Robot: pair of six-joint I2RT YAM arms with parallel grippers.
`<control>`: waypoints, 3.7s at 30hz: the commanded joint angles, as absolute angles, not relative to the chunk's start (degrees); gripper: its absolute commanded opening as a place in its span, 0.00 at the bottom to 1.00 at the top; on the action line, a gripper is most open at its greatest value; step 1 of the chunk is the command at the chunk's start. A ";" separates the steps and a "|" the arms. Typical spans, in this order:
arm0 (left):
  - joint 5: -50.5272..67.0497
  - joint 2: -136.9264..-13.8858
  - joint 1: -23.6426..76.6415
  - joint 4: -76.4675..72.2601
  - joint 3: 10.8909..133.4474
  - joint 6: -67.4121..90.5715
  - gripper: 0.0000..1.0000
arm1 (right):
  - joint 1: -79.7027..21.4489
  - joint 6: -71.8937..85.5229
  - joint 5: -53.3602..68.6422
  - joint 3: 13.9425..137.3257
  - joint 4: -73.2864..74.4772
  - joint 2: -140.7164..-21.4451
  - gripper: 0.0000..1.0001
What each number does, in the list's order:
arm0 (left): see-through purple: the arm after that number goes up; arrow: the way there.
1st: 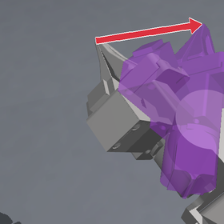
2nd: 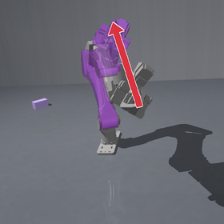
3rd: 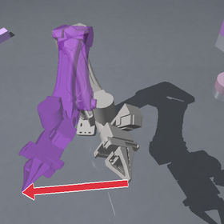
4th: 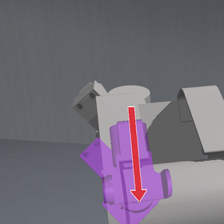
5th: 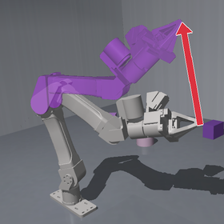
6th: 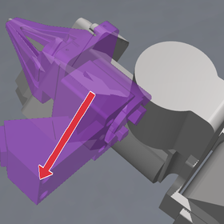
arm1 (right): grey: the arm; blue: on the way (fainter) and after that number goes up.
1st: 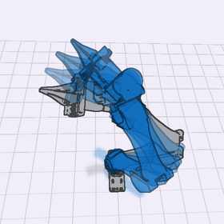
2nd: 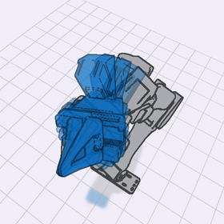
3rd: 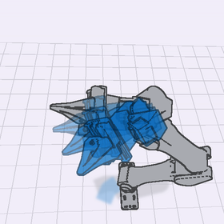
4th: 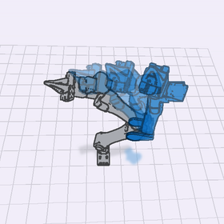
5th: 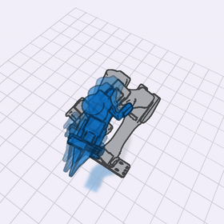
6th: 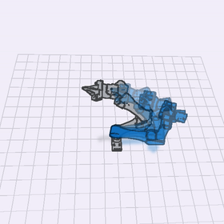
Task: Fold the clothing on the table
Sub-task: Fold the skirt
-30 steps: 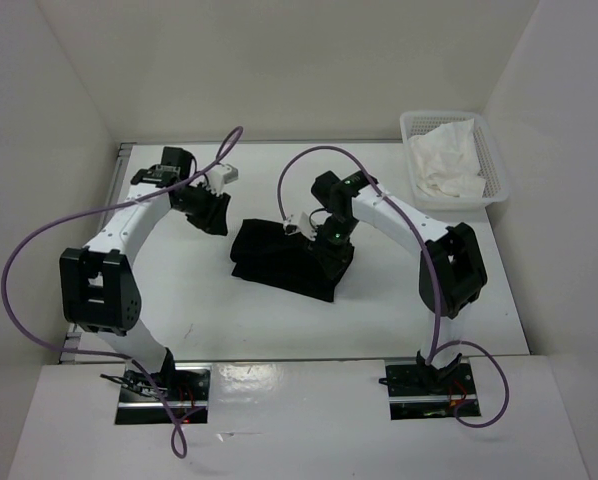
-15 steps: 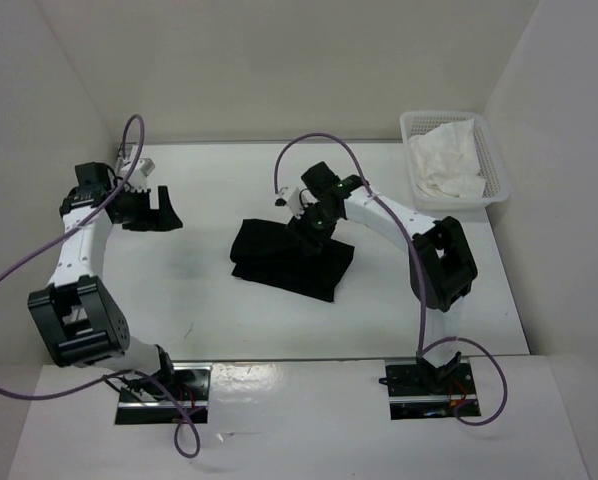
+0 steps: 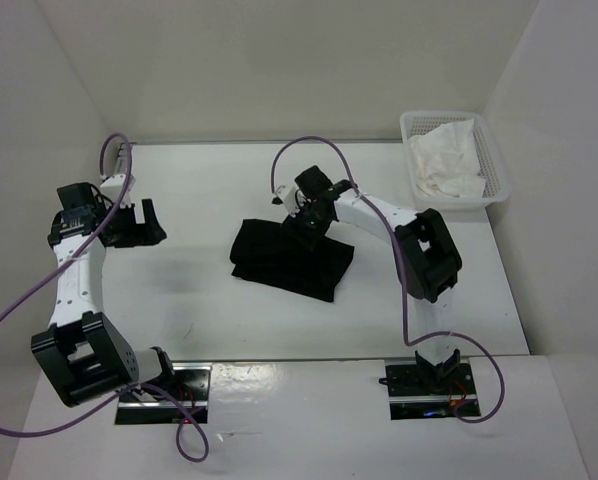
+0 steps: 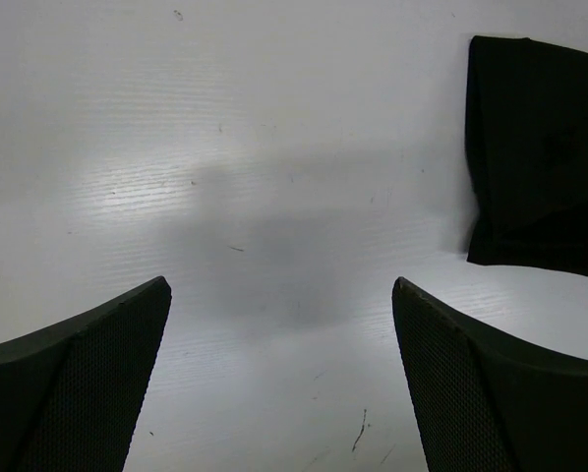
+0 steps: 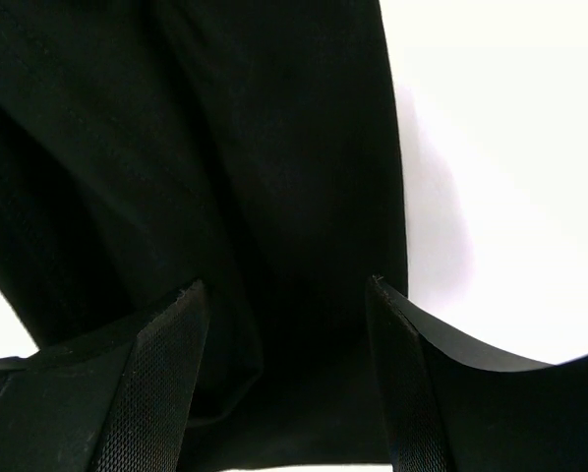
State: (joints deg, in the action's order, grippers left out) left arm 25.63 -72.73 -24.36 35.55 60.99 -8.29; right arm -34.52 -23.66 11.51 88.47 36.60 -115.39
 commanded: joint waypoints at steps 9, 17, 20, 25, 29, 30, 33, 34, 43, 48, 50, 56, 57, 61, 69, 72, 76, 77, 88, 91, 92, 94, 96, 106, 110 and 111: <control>25.05 -69.87 -24.61 33.57 59.41 -7.65 0.99 | -35.07 -25.14 20.29 95.27 39.97 -118.73 0.69; 26.28 -70.92 -24.61 33.57 59.41 -8.17 0.99 | -35.77 -29.61 30.48 101.51 52.19 -124.18 0.69; 26.89 -70.93 -24.61 33.05 59.41 -8.17 0.99 | -36.47 -30.84 32.77 102.22 55.63 -125.95 0.69; 27.42 -70.93 -24.61 33.05 59.41 -8.17 0.99 | -38.32 -32.69 35.68 102.74 59.15 -126.65 0.68; 27.42 -70.93 -24.61 33.05 59.41 -8.17 0.99 | -39.99 -33.22 37.09 103.27 60.47 -125.43 0.68; 27.94 -70.93 -24.61 33.05 59.41 -8.17 0.99 | -40.77 -33.22 37.09 103.27 60.47 -124.72 0.68; 27.95 -70.93 -24.61 33.05 59.41 -8.17 0.99 | -42.01 -33.22 37.09 103.27 60.99 -124.11 0.68; 27.95 -70.93 -24.61 33.05 59.41 -8.17 0.99 | -42.01 -33.22 37.09 103.27 61.00 -124.10 0.68; 27.95 -69.87 -24.61 33.05 58.89 -8.17 0.99 | -43.15 -33.75 38.14 103.27 62.75 -123.05 0.68; 28.48 -69.35 -24.61 33.05 58.89 -8.17 0.99 | -45.09 -34.28 38.67 103.80 63.81 -122.52 0.64; 28.48 -69.35 -24.61 33.05 58.89 -8.17 0.99 | -46.40 -34.28 38.67 103.80 63.81 -122.52 0.51; 28.48 -68.82 -24.61 33.57 58.89 -8.17 0.99 | -46.93 -32.26 36.22 102.66 61.26 -121.46 0.16; 28.48 -68.82 -24.61 33.57 58.89 -8.17 0.99 | -46.93 -31.73 36.21 102.66 61.26 -121.46 0.15; 28.48 -68.82 -24.61 33.57 58.89 -8.17 0.99 | -46.93 -31.73 36.74 102.66 60.73 -120.94 0.15; 28.48 -68.82 -25.14 33.57 58.89 -8.17 0.99 | -47.46 -30.15 32.19 104.24 60.47 -117.52 0.15; 29.53 -68.82 -25.14 33.57 58.36 -8.70 0.99 | -47.46 -28.40 28.93 103.45 58.63 -114.35 0.23; 33.39 -68.82 -24.27 34.28 57.83 -11.51 0.99 | -47.46 -27.33 24.63 98.81 57.57 -111.28 0.44; 33.40 -68.82 -21.82 34.89 57.83 -12.30 0.99 | -47.46 -26.72 23.22 97.66 56.96 -109.62 0.46; 23.03 -85.94 1.22 31.90 64.50 -10.63 0.98 | -32.79 -23.55 19.77 85.26 55.02 -101.34 0.48; 23.03 -93.23 3.51 31.90 68.28 -9.24 0.93 | -30.42 -22.41 19.25 82.27 53.71 -100.03 0.48; 23.03 -94.30 3.52 31.30 68.90 -8.53 0.93 | -30.41 -22.41 18.73 80.96 53.70 -100.02 0.48; 23.03 -95.88 4.04 31.29 70.13 -8.53 0.92 | -29.79 -21.80 17.94 79.55 52.04 -98.62 0.48; 23.03 -97.12 4.66 31.29 70.14 -7.82 0.87 | -29.27 -21.80 17.31 78.32 52.03 -98.61 0.48; 24.35 -97.21 8.70 41.57 70.75 -9.93 0.66 | -28.74 -21.27 17.31 77.69 50.19 -98.70 0.48; 23.12 -95.46 11.33 42.36 68.91 -9.93 0.49 | -28.74 -21.27 18.62 78.84 50.19 -100.54 0.48; 22.51 -95.45 11.34 42.36 68.30 -9.41 0.48 | -28.74 -21.27 19.15 78.84 50.19 -101.07 0.48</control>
State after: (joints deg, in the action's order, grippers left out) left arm 22.65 -97.93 10.26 40.12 68.62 -8.97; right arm -29.04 -21.87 17.47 77.21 52.47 -101.06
